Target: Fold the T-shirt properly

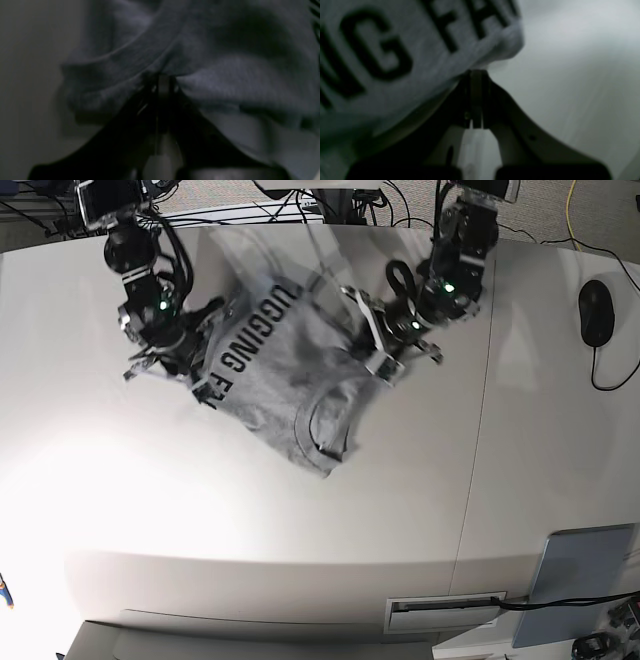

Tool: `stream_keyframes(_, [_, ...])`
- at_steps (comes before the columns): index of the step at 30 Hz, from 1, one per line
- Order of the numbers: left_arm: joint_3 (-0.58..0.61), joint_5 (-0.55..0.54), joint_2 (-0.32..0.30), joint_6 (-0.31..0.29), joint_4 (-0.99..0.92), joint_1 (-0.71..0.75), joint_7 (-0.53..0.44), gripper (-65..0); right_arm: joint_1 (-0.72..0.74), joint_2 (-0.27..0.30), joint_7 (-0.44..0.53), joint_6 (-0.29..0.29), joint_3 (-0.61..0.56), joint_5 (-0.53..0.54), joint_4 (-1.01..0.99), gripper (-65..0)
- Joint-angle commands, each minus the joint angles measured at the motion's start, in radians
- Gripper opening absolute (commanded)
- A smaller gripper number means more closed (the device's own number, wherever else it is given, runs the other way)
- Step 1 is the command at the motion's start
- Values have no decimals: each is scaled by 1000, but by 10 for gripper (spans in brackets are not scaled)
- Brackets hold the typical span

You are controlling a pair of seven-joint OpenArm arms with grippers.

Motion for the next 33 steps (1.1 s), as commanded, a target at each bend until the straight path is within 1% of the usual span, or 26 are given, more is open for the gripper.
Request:
stream_keyframes(1, [-10, 41, -10, 40, 2, -20, 30, -650, 0, 8, 19, -2, 5, 12, 34, -650])
stream_keyframes(3, [-12, 41, -10, 60, 2, -47, 16, -650, -20, 8, 25, -2, 5, 51, 61, -650])
stream_keyframes(4, [-11, 40, -10, 60, 2, -61, 16, -650, -31, 8, 28, -2, 5, 63, 75, -650])
stream_keyframes(7, [-12, 26, -10, 60, 3, -89, 16, -650, -57, 2, 30, -4, 6, 66, 121, -650])
stream_keyframes(9, [-12, 11, -10, 68, 10, -93, 18, -650, -78, 3, 30, -16, 6, 63, 156, -650])
stream_keyframes(12, [-12, -21, -11, 129, 63, -66, 28, -650, -122, 3, 27, -50, 7, 6, 221, -650])
stream_keyframes(13, [-12, -19, -11, 139, 97, -46, 29, -650, -143, 3, 26, -61, 12, -17, 244, -650])
stream_keyframes(15, [-12, -18, -14, 138, 186, 5, 29, -650, -187, 3, 24, -77, 38, -36, 291, -650])
stream_keyframes(20, [-14, 10, -16, 138, 438, 164, 67, -650, -316, 3, -34, -77, 182, -34, 425, -650])
stream_keyframes(23, [-14, 64, -16, 139, 556, 266, 86, -650, -411, 3, -45, -78, 301, -23, 493, -650])
stream_keyframes(25, [-22, 94, -16, 143, 613, 338, 86, -650, -481, 3, -47, -78, 387, 0, 493, -650])
stream_keyframes(28, [-71, 84, -16, 145, 661, 450, 85, -650, -594, 3, -47, -77, 513, 63, 493, -650])
stream_keyframes(30, [-130, 51, -16, 141, 670, 531, 84, -650, -677, 2, -43, -77, 590, 113, 493, -650])
stream_keyframes(32, [-199, 3, -16, 125, 670, 612, 69, -650, -761, 2, -22, -77, 652, 161, 493, -650])
stream_keyframes(33, [-235, -18, -16, 93, 670, 652, 59, -650, -806, 2, -6, -77, 676, 180, 493, -650])
